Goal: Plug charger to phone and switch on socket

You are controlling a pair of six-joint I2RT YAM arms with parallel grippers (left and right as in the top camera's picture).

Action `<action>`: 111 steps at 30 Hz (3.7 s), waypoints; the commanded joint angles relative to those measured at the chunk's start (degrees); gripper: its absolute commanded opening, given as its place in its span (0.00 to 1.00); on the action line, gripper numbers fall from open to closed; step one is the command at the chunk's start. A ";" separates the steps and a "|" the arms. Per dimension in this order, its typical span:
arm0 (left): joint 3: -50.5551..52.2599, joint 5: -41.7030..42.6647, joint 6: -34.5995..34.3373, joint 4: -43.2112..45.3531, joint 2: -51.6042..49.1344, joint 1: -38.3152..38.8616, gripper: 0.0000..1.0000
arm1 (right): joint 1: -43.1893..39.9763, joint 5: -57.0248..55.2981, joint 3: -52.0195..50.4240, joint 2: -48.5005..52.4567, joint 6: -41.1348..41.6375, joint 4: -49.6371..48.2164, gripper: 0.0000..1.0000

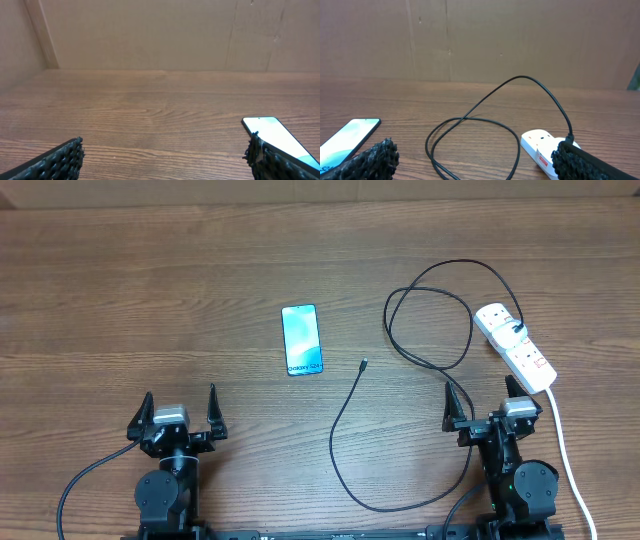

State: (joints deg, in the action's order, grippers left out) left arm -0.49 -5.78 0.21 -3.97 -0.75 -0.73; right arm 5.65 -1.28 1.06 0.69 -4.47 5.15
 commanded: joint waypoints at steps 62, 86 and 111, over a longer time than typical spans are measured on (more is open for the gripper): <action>-84.48 39.76 -9.01 -37.75 -54.64 0.39 1.00 | -0.26 0.09 -0.61 -0.52 0.09 -0.39 1.00; -109.92 6.91 -27.78 -71.49 -101.29 20.06 1.00 | -0.26 0.09 -0.61 -0.52 0.09 -0.39 1.00; -109.92 3.02 -32.57 -65.99 -123.40 24.74 1.00 | -0.26 0.09 -0.61 -0.52 0.09 -0.39 1.00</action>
State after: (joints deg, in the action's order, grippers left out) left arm -109.23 -1.10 -30.30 -70.63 -121.78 23.66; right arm 5.63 -1.30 1.06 0.67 -4.49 5.15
